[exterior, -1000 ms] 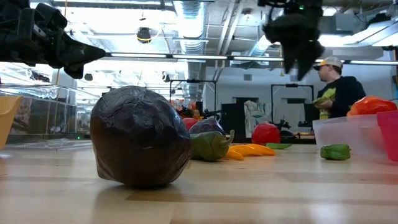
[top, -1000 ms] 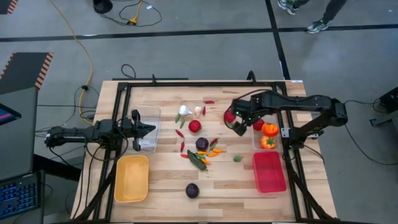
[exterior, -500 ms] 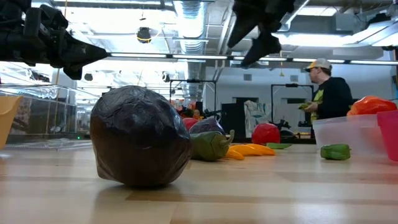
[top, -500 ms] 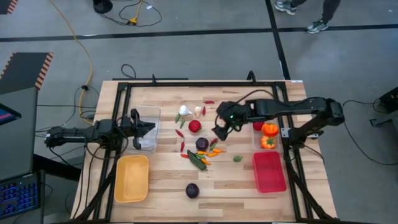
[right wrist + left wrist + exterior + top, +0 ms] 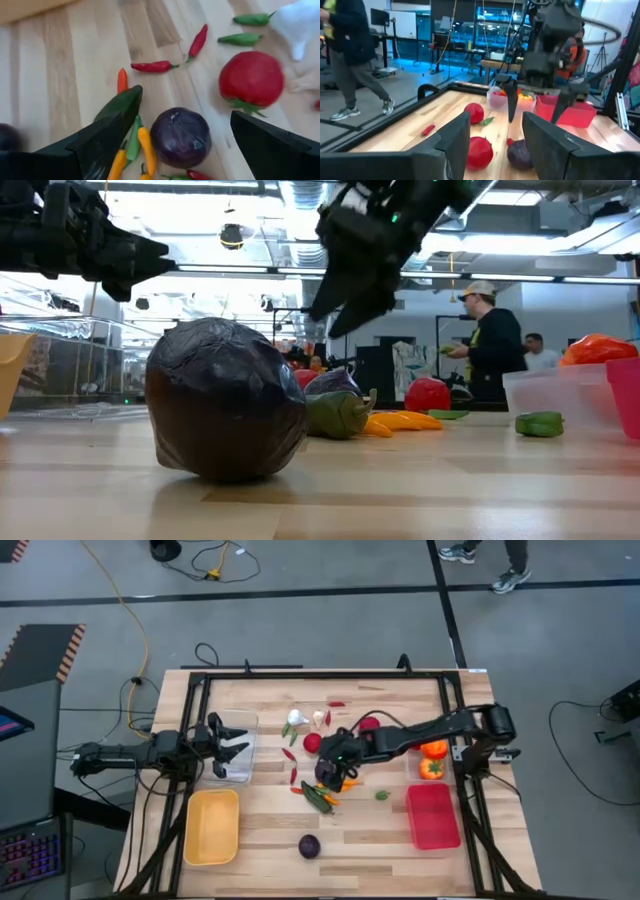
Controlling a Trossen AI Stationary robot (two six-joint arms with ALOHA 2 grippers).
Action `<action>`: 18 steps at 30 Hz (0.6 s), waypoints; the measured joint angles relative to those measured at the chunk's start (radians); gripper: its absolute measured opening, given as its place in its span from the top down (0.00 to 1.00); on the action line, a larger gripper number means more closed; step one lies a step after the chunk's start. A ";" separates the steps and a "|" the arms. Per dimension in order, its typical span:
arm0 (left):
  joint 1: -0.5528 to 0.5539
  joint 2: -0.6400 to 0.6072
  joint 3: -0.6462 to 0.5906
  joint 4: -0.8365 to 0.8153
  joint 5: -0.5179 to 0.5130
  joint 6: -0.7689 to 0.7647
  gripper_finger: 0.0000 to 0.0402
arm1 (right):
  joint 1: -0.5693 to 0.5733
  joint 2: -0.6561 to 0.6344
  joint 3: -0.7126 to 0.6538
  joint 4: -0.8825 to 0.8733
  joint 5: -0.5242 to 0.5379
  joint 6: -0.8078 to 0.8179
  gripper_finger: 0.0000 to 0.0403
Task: Sort produce into baskets
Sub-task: Put the plum into the pink bin
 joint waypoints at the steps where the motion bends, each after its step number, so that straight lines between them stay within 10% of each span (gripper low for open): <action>1: 0.000 0.000 0.000 -0.003 0.001 -0.006 0.57 | 0.000 0.014 0.000 0.000 0.000 0.000 0.02; 18: 0.000 0.000 0.002 -0.020 0.001 -0.023 0.57 | 0.005 0.210 0.000 -0.001 0.026 0.000 0.04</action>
